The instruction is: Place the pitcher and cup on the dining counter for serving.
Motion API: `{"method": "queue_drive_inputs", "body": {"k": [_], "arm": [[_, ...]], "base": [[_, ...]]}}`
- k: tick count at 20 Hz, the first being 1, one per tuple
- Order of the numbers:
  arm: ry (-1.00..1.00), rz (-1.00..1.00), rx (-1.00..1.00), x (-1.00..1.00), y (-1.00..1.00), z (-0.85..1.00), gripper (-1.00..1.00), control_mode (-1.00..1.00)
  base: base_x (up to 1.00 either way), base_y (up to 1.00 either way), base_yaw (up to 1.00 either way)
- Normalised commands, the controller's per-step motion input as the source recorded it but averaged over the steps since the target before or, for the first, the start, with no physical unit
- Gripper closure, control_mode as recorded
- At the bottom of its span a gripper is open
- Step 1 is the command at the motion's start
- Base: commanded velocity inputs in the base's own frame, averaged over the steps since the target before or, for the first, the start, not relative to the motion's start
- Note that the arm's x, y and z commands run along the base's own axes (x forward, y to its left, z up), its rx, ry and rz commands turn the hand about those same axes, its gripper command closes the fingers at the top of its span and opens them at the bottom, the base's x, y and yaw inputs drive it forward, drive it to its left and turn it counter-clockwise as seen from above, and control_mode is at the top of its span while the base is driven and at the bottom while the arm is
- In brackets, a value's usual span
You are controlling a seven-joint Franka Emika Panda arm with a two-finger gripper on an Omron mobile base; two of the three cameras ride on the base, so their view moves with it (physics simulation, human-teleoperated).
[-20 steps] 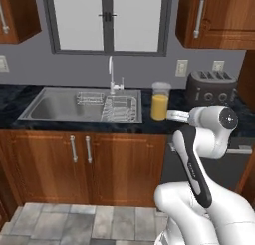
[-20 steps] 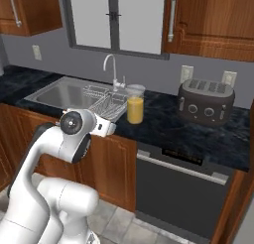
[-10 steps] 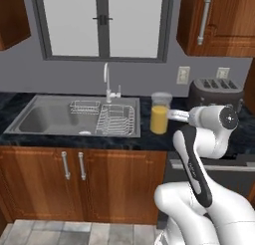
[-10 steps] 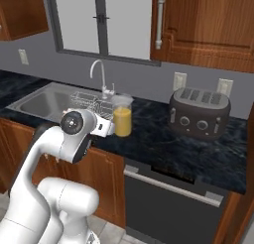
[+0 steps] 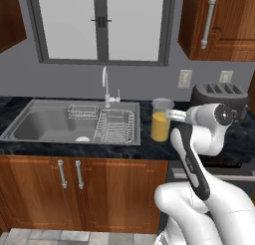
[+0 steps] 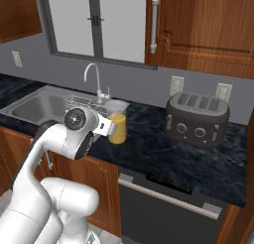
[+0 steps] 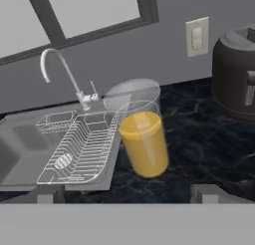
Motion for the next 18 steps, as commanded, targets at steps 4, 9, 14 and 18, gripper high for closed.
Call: {"method": "queue_drive_inputs", "body": {"k": [4, 9, 14, 18], "arm": [[0.32, 0.0, 0.0, 0.4, -0.01, 0.0, -1.0, -1.0], [0.33, 0.0, 0.0, 0.26, -0.15, -0.12, -1.0, -1.0], [0.13, 0.01, 0.0, 0.07, -0.02, -0.03, -1.0, -1.0], [0.1, 0.05, -0.04, 0.24, -0.06, -0.44, -1.0, -1.0]], "base": [[0.0, 0.0, 0.0], [0.0, 0.0, 0.0], [0.0, 0.0, 0.0], [0.0, 0.0, 0.0]]}}
